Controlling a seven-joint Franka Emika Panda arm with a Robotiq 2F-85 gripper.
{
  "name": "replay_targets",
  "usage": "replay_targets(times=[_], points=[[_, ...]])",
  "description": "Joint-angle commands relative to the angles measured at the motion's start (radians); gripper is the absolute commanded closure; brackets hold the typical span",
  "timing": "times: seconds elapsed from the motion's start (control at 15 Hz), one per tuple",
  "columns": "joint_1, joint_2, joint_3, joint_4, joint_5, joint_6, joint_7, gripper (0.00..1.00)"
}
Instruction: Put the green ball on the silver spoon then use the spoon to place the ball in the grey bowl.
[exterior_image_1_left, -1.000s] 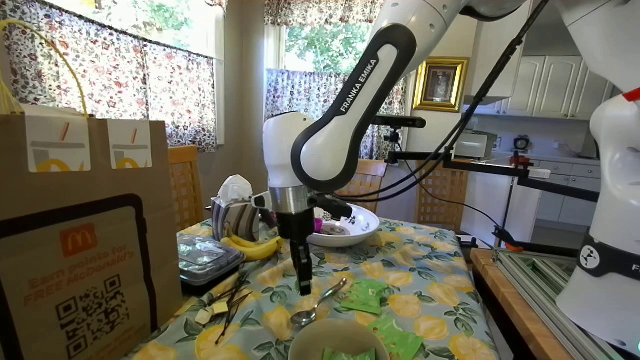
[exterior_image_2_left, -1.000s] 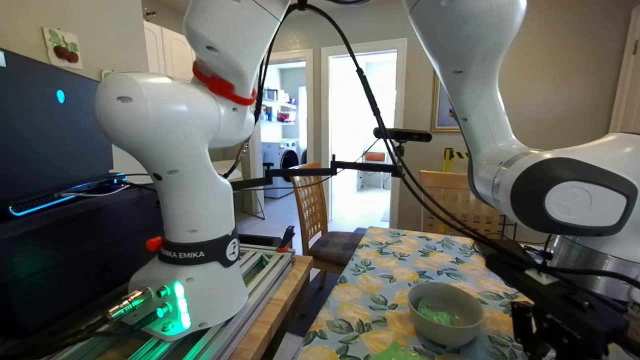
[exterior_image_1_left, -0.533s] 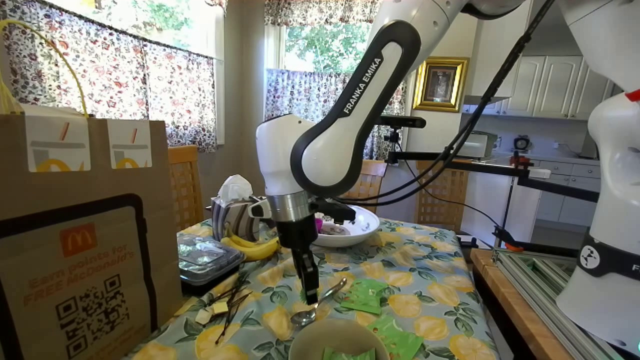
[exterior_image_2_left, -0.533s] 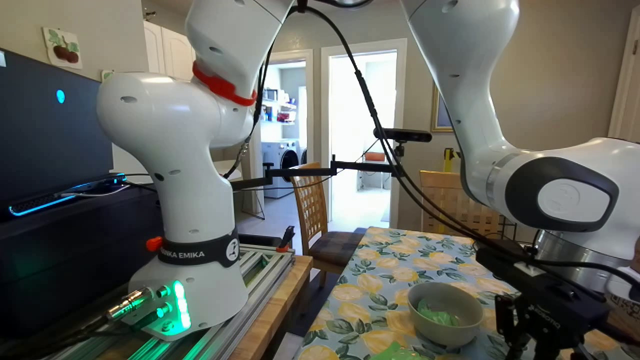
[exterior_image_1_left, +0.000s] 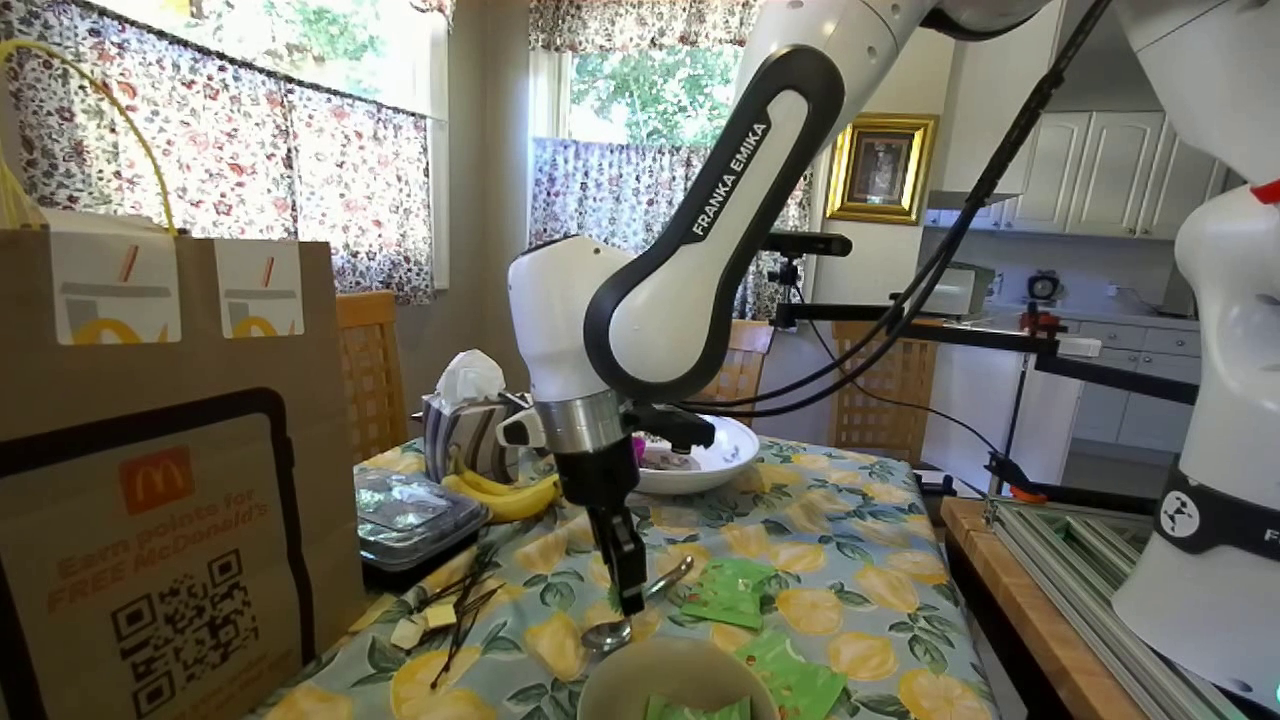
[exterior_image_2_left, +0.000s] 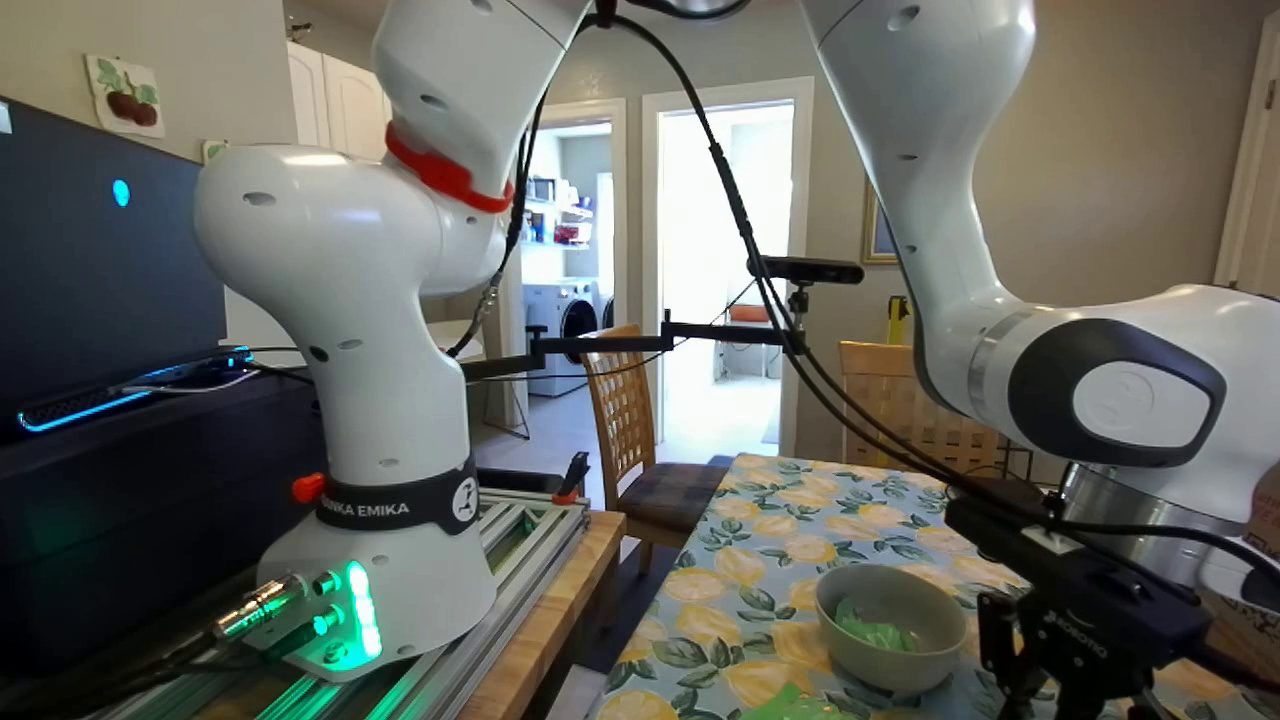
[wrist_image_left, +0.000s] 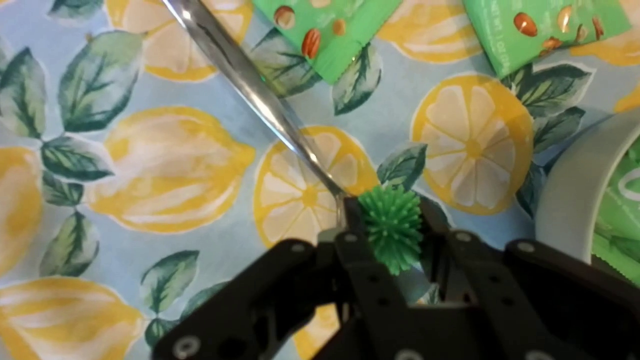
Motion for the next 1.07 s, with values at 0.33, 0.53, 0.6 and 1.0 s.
replay_targets(times=[0.33,0.53,0.6,1.0], points=[[0.002,0.024,-0.001,0.013,-0.021,0.005,-0.015,0.93],[0.003,0.027,-0.004,0.019,-0.023,0.015,-0.012,0.93],[0.005,0.028,-0.006,0.02,-0.025,0.018,-0.009,0.93],[0.003,0.037,-0.007,0.027,-0.025,0.02,-0.011,0.93]])
